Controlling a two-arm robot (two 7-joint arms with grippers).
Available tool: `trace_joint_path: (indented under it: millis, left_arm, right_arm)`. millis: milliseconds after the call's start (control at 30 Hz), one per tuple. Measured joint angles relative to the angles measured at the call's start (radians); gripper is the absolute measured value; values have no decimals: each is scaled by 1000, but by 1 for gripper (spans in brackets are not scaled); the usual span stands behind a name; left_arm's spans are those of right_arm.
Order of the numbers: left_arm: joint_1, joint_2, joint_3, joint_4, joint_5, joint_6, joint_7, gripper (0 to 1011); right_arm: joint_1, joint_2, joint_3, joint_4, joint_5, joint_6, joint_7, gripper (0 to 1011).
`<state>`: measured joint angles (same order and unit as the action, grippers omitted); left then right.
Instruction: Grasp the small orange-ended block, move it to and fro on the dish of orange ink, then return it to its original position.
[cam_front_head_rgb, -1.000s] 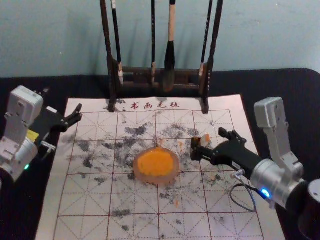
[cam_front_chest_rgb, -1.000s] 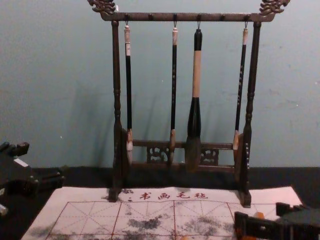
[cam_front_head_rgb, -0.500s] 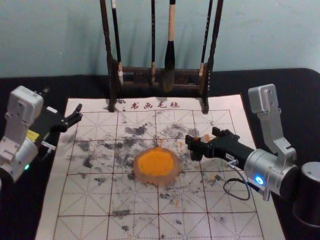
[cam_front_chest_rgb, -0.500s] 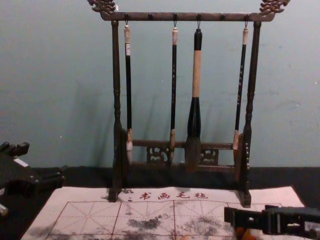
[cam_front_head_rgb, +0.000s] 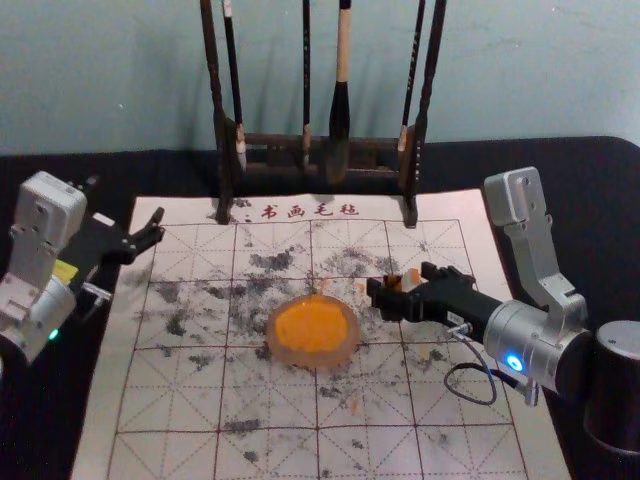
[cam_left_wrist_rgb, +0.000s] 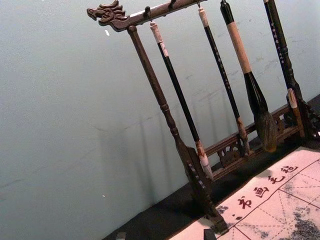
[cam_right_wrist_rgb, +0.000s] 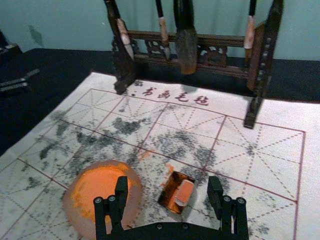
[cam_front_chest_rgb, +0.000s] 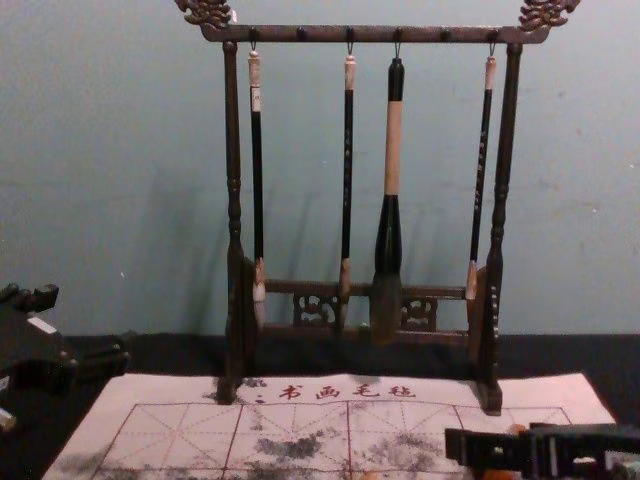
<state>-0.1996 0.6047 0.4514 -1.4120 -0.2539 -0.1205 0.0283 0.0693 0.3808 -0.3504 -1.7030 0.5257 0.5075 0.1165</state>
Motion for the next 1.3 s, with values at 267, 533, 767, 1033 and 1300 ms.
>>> trace_joint_path:
  millis: [267, 533, 767, 1033, 1300]
  left_arm:
    - [0, 0, 0, 0, 0, 0, 0, 1001]
    - [0, 0, 0, 0, 0, 0, 0, 1001]
    - [0, 0, 0, 0, 0, 0, 0, 1001]
    - [0, 0, 0, 0, 0, 0, 0, 1001]
    - [0, 0, 0, 0, 0, 0, 0, 1001]
  right_arm:
    - [-11, -14, 9, -1, -39, -1, -26, 1002]
    - [-21, -28, 19, -4, -65, 0, -33, 1002]
    - [-29, -37, 26, -9, -86, 0, -34, 1002]
    - [-30, -37, 26, -10, -90, 0, -32, 1002]
    - [-29, -36, 26, -10, -88, 1, -32, 942]
